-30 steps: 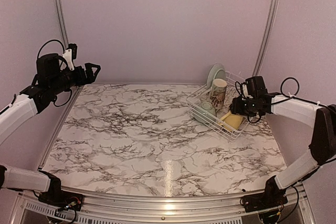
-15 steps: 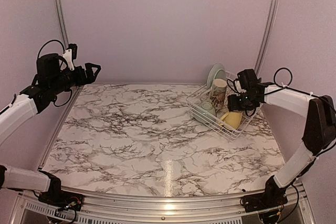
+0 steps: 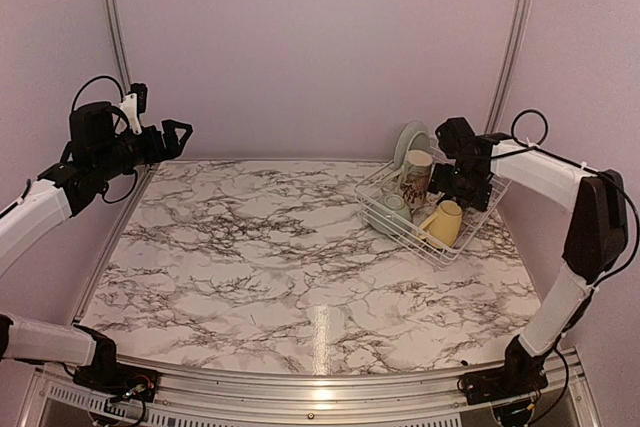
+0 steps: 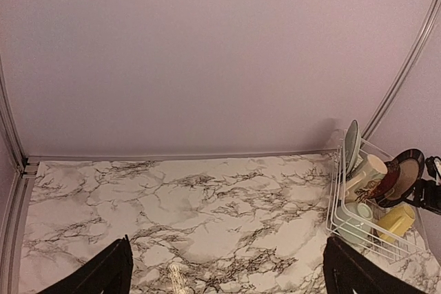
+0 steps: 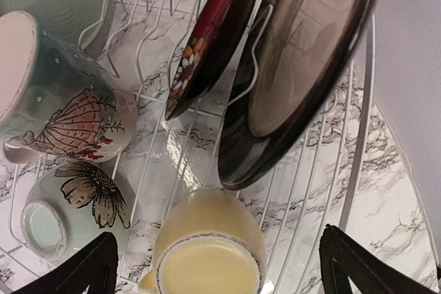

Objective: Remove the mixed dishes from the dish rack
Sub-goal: Grab the cup from the dish rack.

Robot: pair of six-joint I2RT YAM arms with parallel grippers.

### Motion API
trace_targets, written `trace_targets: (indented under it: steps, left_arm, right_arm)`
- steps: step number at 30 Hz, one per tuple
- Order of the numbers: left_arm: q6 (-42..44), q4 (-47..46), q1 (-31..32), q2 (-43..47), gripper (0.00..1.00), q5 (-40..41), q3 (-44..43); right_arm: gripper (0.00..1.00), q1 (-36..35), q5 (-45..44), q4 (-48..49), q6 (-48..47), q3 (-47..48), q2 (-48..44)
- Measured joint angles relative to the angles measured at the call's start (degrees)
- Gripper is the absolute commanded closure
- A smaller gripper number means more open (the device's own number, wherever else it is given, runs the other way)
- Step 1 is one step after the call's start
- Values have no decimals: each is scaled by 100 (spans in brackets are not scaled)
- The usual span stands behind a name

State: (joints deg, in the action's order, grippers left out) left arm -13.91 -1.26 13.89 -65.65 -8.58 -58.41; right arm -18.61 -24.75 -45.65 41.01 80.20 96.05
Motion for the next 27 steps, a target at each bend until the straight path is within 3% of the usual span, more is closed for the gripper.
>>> trace_targets:
  steps: [9, 27]
  left_arm:
    - [-2, 0, 0, 0, 1, 0, 0]
    - [-2, 0, 0, 0, 1, -22, -4]
  right_arm:
    - [3, -24, 22, -457, 1346, 13, 168]
    - [11, -70, 409, -129, 2015, -409, 365]
